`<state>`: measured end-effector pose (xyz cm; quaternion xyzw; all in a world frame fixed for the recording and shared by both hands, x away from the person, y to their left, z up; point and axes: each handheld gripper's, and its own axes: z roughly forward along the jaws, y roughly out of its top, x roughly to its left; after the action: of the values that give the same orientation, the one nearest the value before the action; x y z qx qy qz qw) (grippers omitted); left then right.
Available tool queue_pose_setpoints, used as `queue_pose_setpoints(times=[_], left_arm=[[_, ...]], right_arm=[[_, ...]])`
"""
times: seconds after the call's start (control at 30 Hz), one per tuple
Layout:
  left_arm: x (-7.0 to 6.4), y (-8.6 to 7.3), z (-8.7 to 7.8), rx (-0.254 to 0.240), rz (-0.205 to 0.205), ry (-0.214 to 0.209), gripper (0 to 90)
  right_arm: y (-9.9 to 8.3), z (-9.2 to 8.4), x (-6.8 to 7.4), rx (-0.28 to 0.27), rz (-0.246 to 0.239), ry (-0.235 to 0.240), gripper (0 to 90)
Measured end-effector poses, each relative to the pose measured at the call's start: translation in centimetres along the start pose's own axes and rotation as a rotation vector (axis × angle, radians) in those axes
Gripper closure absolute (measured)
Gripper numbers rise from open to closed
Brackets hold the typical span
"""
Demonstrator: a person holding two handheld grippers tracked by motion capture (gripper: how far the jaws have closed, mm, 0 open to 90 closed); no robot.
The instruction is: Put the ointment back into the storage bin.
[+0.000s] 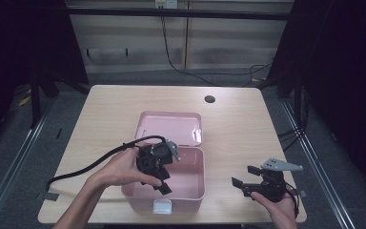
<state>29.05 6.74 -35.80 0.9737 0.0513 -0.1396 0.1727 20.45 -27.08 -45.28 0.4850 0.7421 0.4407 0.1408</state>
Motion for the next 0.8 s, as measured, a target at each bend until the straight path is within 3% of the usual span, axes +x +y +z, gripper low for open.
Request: queue_pose_setpoints(times=[0.13,0.47,0.6,0.8], left_arm=[[-0.1,-0.3,-0.8,-0.025,-0.007,0.005,45.2],[-0.2,-1.3,-2.3,-0.031,-0.01,0.028,41.9],[-0.2,-1.9,-2.7,-0.06,-0.034,0.041,40.3],[-0.2,-2.7,-3.8,-0.086,-0.031,0.07,39.0]], right_arm=[[0.0,0.0,0.0,0.0,0.001,-0.001,16.7],[0.0,0.0,0.0,0.001,0.001,-0.001,16.5],[0.0,0.0,0.0,0.0,0.001,-0.001,16.5],[0.0,0.0,0.0,-0.001,0.002,-0.002,16.4]])
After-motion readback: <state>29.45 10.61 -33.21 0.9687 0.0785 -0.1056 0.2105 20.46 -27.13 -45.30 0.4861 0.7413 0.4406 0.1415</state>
